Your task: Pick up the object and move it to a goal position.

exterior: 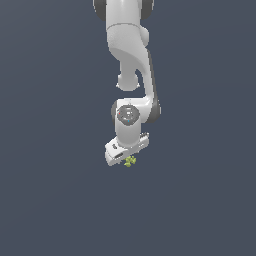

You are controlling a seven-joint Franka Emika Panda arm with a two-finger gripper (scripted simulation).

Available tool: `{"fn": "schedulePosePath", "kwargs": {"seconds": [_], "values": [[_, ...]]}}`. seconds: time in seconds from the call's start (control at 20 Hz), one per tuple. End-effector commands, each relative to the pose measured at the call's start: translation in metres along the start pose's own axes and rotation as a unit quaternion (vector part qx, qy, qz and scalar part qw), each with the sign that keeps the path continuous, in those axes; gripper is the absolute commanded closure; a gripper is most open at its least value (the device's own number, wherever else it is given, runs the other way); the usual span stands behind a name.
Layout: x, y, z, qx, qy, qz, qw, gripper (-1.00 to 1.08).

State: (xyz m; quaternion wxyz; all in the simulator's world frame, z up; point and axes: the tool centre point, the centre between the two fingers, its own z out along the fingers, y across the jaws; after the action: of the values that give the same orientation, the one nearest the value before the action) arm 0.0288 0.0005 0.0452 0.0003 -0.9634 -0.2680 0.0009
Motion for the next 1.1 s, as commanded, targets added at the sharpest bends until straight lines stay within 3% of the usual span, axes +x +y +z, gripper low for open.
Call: {"fn": "schedulePosePath", "kwargs": {"seconds": [0.0, 0.05, 0.1, 0.7, 1.05], "values": [[0.001, 0.001, 0.003, -0.001, 0.001, 0.000, 1.0000, -0.92], [0.001, 0.001, 0.003, -0.001, 0.001, 0.000, 1.0000, -0.92], [0.001, 0.001, 0.003, -0.001, 0.001, 0.000, 1.0000, 1.08], [0.002, 0.000, 0.002, -0.001, 0.001, 0.000, 1.0000, 1.08], [0.006, -0.030, -0.008, -0.001, 0.001, 0.000, 1.0000, 1.08]]}}
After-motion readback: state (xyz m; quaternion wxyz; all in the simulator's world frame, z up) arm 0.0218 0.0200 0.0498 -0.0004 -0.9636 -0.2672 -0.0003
